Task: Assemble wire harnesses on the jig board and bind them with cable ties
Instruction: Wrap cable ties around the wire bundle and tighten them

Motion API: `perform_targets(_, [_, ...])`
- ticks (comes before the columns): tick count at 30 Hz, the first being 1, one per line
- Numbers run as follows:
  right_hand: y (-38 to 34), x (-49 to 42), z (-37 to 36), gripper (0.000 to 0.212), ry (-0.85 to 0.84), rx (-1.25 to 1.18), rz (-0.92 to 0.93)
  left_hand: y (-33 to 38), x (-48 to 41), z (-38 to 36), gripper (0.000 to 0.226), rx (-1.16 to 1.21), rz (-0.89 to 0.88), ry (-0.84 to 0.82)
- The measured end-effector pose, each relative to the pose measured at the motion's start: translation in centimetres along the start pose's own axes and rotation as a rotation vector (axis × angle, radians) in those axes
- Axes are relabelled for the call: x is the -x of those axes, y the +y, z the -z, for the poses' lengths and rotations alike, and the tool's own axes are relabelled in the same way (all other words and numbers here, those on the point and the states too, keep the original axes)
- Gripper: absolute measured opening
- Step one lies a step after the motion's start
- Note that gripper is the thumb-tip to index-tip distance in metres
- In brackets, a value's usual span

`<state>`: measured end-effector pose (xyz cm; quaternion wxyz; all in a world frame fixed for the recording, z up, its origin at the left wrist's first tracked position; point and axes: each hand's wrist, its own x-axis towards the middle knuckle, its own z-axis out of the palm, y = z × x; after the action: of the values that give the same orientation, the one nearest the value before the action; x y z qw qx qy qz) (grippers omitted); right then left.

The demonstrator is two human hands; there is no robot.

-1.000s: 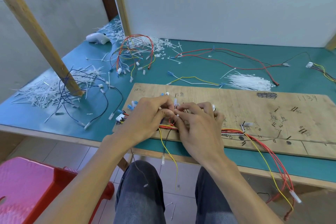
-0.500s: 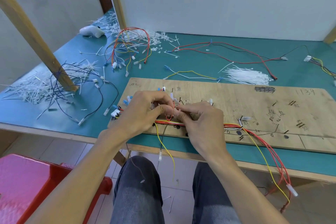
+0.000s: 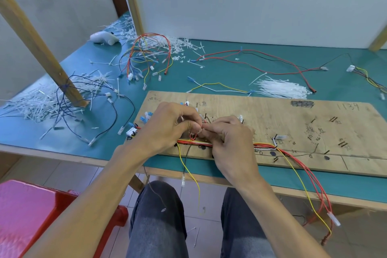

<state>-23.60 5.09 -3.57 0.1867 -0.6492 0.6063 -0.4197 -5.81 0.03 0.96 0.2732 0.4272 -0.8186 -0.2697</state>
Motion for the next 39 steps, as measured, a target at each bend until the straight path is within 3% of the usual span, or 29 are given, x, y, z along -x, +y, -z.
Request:
perform_targets(8, [-0.2,-0.2,0.1,0.018,0.017,-0.079,-0.031,-0.7,0.5,-0.1,0.024,0.005,0.041,0.057])
perform_targets(20, [-0.2,-0.2,0.0,0.023,-0.007,-0.033,-0.025,-0.4,0.5,-0.4,0.029,-0.026,0.000,0.050])
perform_targets(25, [0.0,-0.3,0.0,0.020,-0.007,-0.026,-0.011,-0.7,0.5,-0.7,0.014,-0.046,0.008,0.053])
perform_targets(33, [0.1,-0.1,0.2,0.026,-0.040,0.007,-0.001,-1.3,0.5,-1.1,0.022,0.079,0.013,0.119])
perform_targets(39, [0.0,-0.1,0.1,0.013,-0.037,0.101,0.042,-1.9,0.4,-1.2,0.016,0.091,0.004,0.092])
